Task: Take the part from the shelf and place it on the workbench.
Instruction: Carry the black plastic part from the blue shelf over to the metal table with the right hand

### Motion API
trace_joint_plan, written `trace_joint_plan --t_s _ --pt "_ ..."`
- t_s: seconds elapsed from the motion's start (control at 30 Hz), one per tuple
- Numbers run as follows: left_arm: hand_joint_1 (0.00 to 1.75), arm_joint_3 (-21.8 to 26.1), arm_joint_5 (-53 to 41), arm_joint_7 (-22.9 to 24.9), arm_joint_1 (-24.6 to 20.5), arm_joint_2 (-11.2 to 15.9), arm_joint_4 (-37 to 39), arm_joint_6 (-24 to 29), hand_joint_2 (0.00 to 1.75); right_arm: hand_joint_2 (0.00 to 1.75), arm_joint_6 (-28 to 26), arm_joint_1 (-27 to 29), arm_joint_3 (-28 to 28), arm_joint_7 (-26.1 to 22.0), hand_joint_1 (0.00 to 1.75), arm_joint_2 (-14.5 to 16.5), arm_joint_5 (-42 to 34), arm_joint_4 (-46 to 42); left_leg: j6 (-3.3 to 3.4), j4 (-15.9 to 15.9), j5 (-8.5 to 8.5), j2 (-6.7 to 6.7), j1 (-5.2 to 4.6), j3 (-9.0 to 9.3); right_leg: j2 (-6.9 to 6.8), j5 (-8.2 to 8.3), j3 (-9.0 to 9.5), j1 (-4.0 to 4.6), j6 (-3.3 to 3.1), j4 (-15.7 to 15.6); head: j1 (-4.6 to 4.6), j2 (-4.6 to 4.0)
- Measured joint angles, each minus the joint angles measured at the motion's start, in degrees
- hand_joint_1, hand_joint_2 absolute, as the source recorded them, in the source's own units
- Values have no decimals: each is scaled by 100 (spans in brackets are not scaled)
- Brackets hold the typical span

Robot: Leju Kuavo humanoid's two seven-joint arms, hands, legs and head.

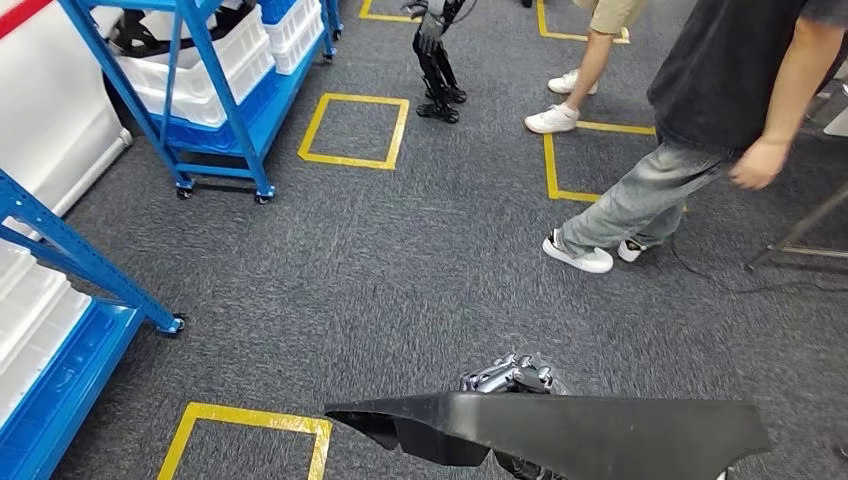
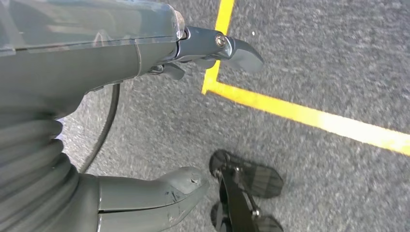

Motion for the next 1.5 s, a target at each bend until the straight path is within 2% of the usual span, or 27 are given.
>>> trace_joint_plan --t_s 0.07,0.1,0.13,0.2,0.27,0.3,0.33,0.4,0.47,0.5,0.57,0.63,0.7,0.77,0.8,0.87,0.93,1.0,1.07,1.13,1.2,1.23,1.3,1.33,1.37,1.43,1.5 --pt "0 2 -38 -16 -17 -8 0 126 175 175 -2 31 -4 -27 175 1 8 -28 90 -45 50 128 -7 9 38 10 -37 -18 69 8 1 0" --pt "0 2 -63 -28 -25 -11 0 203 175 175 -5 43 -7 -38 175 3 10 -44 133 -73 75 195 -7 16 -55 -51 -85 -17 96 96 2 0" --pt "0 4 -77 -39 -26 -15 0 266 175 175 -10 50 -9 -41 175 6 11 -58 169 -101 95 264 -3 20 -192 -173 -175 -9 112 287 2 0" --pt "0 22 -93 -51 -11 -15 0 342 175 175 -16 57 -11 -44 175 19 14 -74 205 -110 98 405 -27 18 -485 -533 -497 -4 139 968 2 0" --pt "0 58 -90 -53 5 -15 0 359 175 175 -18 73 -11 -44 175 32 16 -75 222 -109 85 562 -54 17 -575 -712 -752 -19 153 1503 1 0" --pt "0 78 -82 -52 1 -15 0 336 175 175 -17 78 -11 -44 175 36 17 -75 224 -109 77 636 -65 21 -597 -643 -730 -23 147 1479 1 0" --pt "0 95 -66 -52 -8 -15 0 300 175 175 -15 80 -11 -44 175 36 17 -76 222 -108 68 702 -74 30 -630 -485 -593 -21 130 1237 1 0" --pt "0 129 -15 -52 -31 -16 0 143 175 175 -11 70 -11 -49 175 36 15 -91 198 -107 42 817 -95 61 -852 -163 -150 30 57 446 1 0" --pt "0 166 18 -67 -38 -16 0 -21 175 175 -5 52 -11 -66 175 43 6 -110 155 -103 10 918 -111 84 -1027 -68 87 103 -15 -10 1 0" --pt "0 184 21 -83 -39 -16 0 -78 175 175 -3 45 -11 -77 175 48 -1 -115 129 -104 -4 973 -115 95 -1026 -88 94 130 -36 -50 1 0" --pt "0 215 20 -121 -50 -17 0 -155 175 175 10 48 -11 -101 175 60 -12 -129 76 -105 -38 1070 -108 128 -885 -65 100 113 -74 -86 1 0" --pt "0 232 17 -157 -64 -18 0 -199 175 175 40 40 -10 -126 175 74 -25 -146 22 75 -184 888 -89 80 -769 -25 147 75 -134 -164 1 0" --pt "0 244 14 -188 -50 -13 0 -215 175 175 64 23 -9 -140 175 108 -37 -155 -17 689 -513 549 -64 -199 -656 -5 169 59 -181 -197 -1 0" --pt "0 258 13 -199 -17 -5 0 -220 175 175 68 18 -9 -140 175 140 -40 -154 -43 1383 -764 419 -53 -559 -510 -6 160 58 -195 -177 -3 0" --pt "0 264 12 -200 -6 -3 0 -223 175 175 68 21 -9 -140 175 148 -40 -154 -53 1521 -750 405 -47 -651 -433 -10 157 56 -192 -163 -2 0" --pt "0 270 12 -205 -4 -2 0 -229 175 175 70 23 -9 -139 175 153 -40 -154 -66 1123 -392 366 -24 -521 -277 -30 156 42 -163 -117 -2 0" --pt "0 275 11 -224 -6 -1 0 -235 175 175 82 17 -9 -140 175 159 -50 -154 -78 373 -29 94 20 -216 -131 -61 133 27 -108 -54 -1 0" --pt "0 283 3 -248 -3 3 0 -240 175 175 116 9 -9 -145 175 172 -81 -154 -54 36 58 -128 37 -84 2 -56 72 17 -34 -21 -1 0" --pt "0 287 -6 -258 -7 10 0 -244 175 175 170 11 -10 -148 175 185 -115 -155 18 4 75 -43 24 -75 131 -21 21 -2 39 -30 -1 0" --pt "0 295 -7 -258 -20 18 -1 -266 175 175 226 6 -9 -134 175 197 -131 -157 101 -43 107 108 21 -59 -59 -111 -56 4 91 108 1 0" --pt "0 318 -6 -258 -16 21 -1 -295 175 175 275 -20 -4 -111 175 208 -134 -157 163 -67 116 268 1 -51 -444 -430 -319 10 132 669 2 0" --pt "0 334 -5 -258 -5 22 0 -303 175 175 290 -30 1 -100 175 213 -135 -155 182 -67 109 352 -16 -54 -550 -618 -511 2 150 1061 2 0" --pt "0 367 -3 -254 10 22 0 -303 175 175 299 -31 11 -92 175 222 -141 -146 197 -65 94 523 -43 -55 -611 -783 -773 -8 163 1589 2 0" --pt "0 378 2 -251 8 21 0 -295 175 175 298 -30 15 -89 175 225 -148 -141 200 -65 85 602 -52 -49 -625 -705 -752 -5 154 1556 2 0" --pt "0 386 6 -249 0 21 0 -286 175 175 299 -30 18 -87 175 227 -156 -138 199 -65 76 672 -60 -36 -656 -534 -607 5 131 1292 2 0" --pt "0 395 14 -248 -16 8 0 -273 175 175 298 -41 21 -82 175 234 -176 -138 175 -63 46 789 -77 5 -908 -187 -146 83 31 452 2 0" --pt "0 408 21 -246 -24 -13 0 -269 175 175 299 -59 24 -60 175 250 -197 -139 131 -64 17 894 -89 35 -1116 -82 99 174 -68 -28 1 0"
